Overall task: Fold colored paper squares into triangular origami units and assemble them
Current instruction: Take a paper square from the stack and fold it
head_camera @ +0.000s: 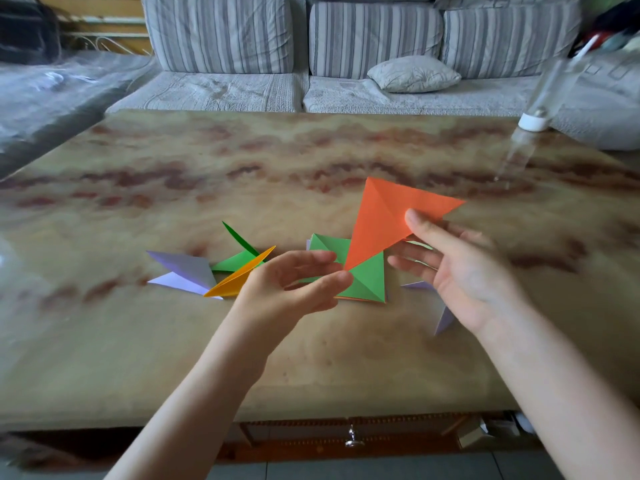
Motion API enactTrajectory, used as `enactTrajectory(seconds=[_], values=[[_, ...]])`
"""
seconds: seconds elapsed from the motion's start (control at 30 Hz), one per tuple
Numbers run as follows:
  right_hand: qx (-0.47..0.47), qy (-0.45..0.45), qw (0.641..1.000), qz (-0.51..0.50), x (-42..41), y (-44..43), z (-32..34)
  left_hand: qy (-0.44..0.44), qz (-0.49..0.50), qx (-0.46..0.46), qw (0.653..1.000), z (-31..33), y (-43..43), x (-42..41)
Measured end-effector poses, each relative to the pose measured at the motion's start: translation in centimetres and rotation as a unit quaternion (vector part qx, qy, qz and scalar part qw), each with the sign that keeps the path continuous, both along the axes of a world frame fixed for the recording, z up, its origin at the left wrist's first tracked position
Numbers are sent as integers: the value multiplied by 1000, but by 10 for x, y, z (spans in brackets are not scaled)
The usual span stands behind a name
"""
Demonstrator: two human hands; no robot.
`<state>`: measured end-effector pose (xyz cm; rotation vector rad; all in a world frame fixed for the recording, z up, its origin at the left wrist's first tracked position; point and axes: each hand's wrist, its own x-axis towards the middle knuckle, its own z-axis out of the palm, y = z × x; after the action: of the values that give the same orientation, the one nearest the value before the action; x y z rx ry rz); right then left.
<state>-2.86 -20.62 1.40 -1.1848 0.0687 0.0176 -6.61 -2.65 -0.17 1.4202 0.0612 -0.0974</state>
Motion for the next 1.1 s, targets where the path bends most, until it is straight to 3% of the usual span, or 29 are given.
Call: enactTrajectory(seconds=[0.17,0.37,0.5,0.6,0.73,0.83,0.9,0.97,1.03,1.1], values=[[52,-9,999,10,-6,17,-8,3,-7,-75,997,-3,-12,-4],[-43,8,999,12,-12,24,-10,-19,112,-185,976,-3,-5,6],[-26,32,999,-8,-15,29,-12,-26,101,-241,965,-3,-11,3],[-33,29,999,4,-20,34,-14,-14,79,-229,970,-7,-19,-1],[-103,-1,994,32,-23,36,-17,-20,119,-192,974,-5,-15,1],[-133,-84,988,-1,-16,27,-12,-46,136,-148,979,-1,-7,4],[-182,-202,962,-12,-10,15,-6,-62,120,-109,985,0,-4,5],[-310,-306,900,16,-10,4,0,-66,103,-84,989,0,-4,5],[-413,-348,840,56,-10,-2,3,-66,87,-64,992,-1,-6,4],[-437,-356,819,109,-9,-5,2,-67,71,-54,994,-2,-8,2]])
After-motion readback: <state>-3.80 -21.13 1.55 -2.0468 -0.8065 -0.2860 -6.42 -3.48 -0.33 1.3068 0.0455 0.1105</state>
